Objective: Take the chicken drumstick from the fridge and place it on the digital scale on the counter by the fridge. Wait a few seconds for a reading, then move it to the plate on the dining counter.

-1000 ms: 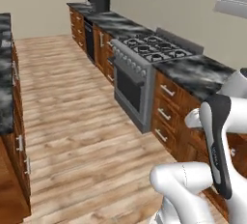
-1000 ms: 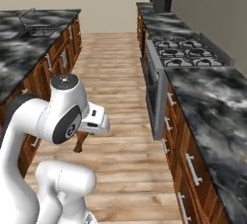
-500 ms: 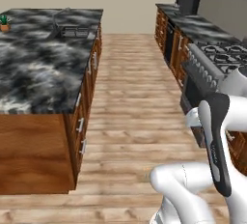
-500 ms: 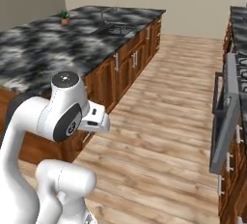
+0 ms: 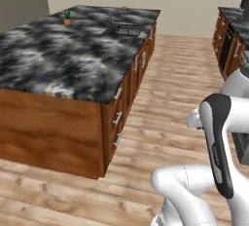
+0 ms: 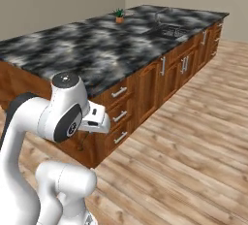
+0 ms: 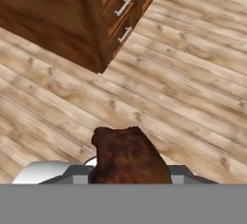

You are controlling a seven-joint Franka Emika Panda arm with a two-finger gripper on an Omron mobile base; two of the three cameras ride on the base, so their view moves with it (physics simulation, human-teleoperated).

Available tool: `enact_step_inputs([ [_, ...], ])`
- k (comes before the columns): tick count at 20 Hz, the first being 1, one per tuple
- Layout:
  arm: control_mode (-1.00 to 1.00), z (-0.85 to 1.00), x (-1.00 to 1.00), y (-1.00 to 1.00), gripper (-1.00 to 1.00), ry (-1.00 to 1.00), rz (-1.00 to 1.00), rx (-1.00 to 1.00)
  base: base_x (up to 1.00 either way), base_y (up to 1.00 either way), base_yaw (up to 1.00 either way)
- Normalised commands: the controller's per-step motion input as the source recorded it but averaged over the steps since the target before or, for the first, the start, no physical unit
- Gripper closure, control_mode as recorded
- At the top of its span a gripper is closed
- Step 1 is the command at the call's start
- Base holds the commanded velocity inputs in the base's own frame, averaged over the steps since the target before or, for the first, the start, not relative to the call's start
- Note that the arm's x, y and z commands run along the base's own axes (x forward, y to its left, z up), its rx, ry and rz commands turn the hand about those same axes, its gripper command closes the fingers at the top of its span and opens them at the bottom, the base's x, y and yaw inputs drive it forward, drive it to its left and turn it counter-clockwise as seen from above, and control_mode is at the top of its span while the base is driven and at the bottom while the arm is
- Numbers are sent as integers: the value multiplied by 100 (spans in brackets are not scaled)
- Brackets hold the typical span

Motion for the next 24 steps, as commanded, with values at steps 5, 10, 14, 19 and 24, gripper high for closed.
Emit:
enact_step_inputs([
  [5,100,0,0,0,100,0,0,0,52,-9,31],
  [10,100,0,0,0,100,0,0,0,75,0,23],
  [14,100,0,0,0,100,0,0,0,71,-39,34],
  [19,100,0,0,0,100,0,0,0,33,-52,33],
  [24,100,0,0,0,100,0,0,0,23,-49,33],
])
